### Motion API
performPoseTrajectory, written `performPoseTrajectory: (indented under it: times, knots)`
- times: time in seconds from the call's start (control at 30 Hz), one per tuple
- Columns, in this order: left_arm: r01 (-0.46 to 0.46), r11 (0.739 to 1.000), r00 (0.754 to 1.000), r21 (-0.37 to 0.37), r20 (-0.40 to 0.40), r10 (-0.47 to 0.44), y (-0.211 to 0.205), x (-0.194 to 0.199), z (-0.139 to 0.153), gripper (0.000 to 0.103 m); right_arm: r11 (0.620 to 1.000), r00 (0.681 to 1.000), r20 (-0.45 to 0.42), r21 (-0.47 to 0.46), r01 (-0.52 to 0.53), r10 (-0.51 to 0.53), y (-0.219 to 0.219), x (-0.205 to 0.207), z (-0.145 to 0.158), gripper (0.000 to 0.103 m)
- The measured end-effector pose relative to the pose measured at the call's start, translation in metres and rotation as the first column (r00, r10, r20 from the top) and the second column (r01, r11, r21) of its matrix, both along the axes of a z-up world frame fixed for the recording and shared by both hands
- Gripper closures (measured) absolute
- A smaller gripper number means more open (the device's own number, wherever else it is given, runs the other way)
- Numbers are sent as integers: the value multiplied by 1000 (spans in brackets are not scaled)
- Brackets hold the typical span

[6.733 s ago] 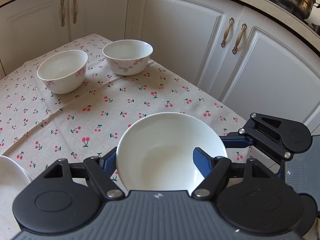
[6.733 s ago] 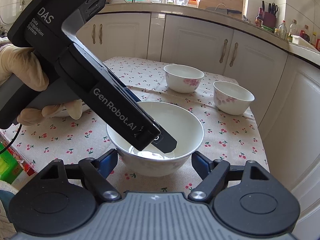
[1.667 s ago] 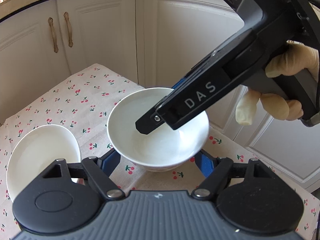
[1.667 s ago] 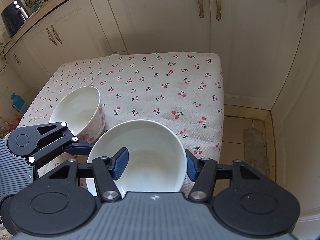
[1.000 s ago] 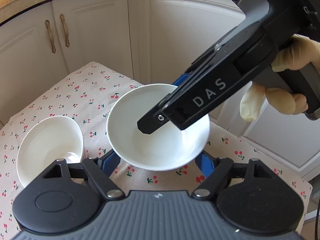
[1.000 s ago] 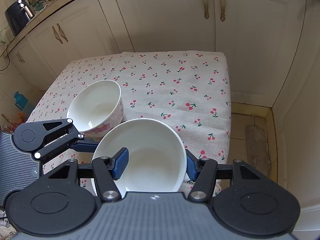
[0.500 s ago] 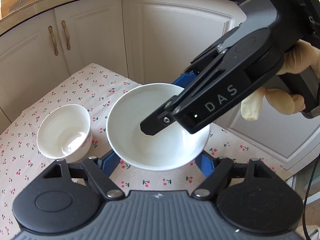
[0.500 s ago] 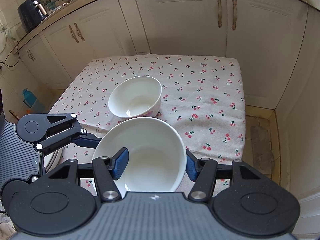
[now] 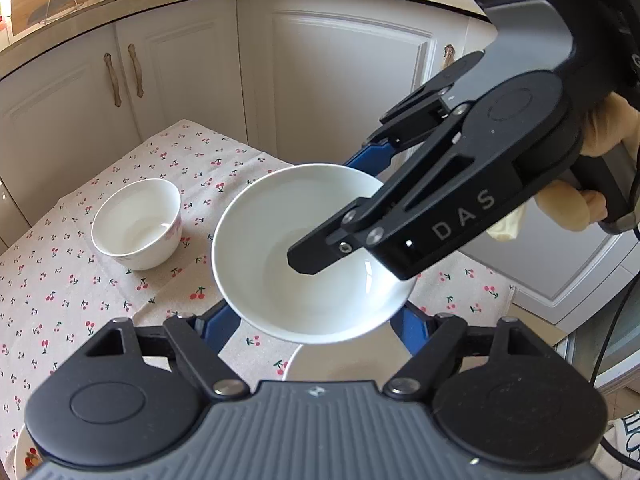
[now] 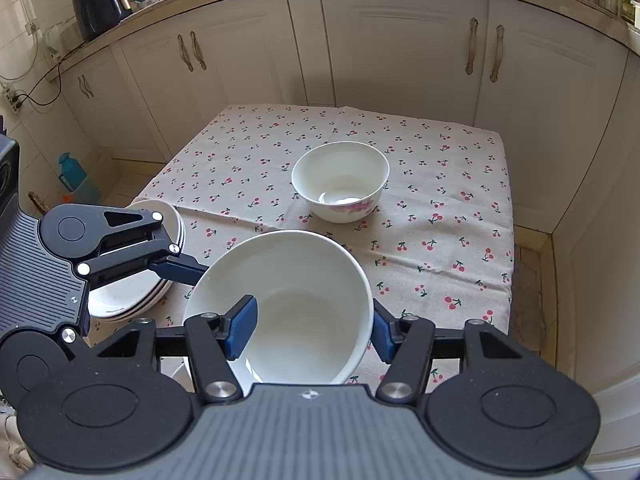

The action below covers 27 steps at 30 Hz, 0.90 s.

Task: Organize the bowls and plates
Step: 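Carry the white bowl over the table with both tools gripping its rim, then lower the white bowl into the pink-flowered bowl with both tools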

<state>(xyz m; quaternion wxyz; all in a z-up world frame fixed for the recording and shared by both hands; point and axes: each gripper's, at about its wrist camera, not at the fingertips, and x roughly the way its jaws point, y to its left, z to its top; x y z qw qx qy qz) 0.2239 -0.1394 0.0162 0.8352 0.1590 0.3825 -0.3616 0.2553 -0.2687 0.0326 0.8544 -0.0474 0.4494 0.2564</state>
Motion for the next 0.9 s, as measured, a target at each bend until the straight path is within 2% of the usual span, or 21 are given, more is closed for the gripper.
performPoseTrajectory:
  times: [0.37,0.9]
  knots:
    - [17,1000,999,18,-38,-16,18,-38,-12,22,1000,1000,-24,-7,-10,9,20,-40,-13,38]
    - [42,997,996,61,-82,-37,21,-60,-33,22,1000,995,-100,-9,-6,5,26,-58,-44,38]
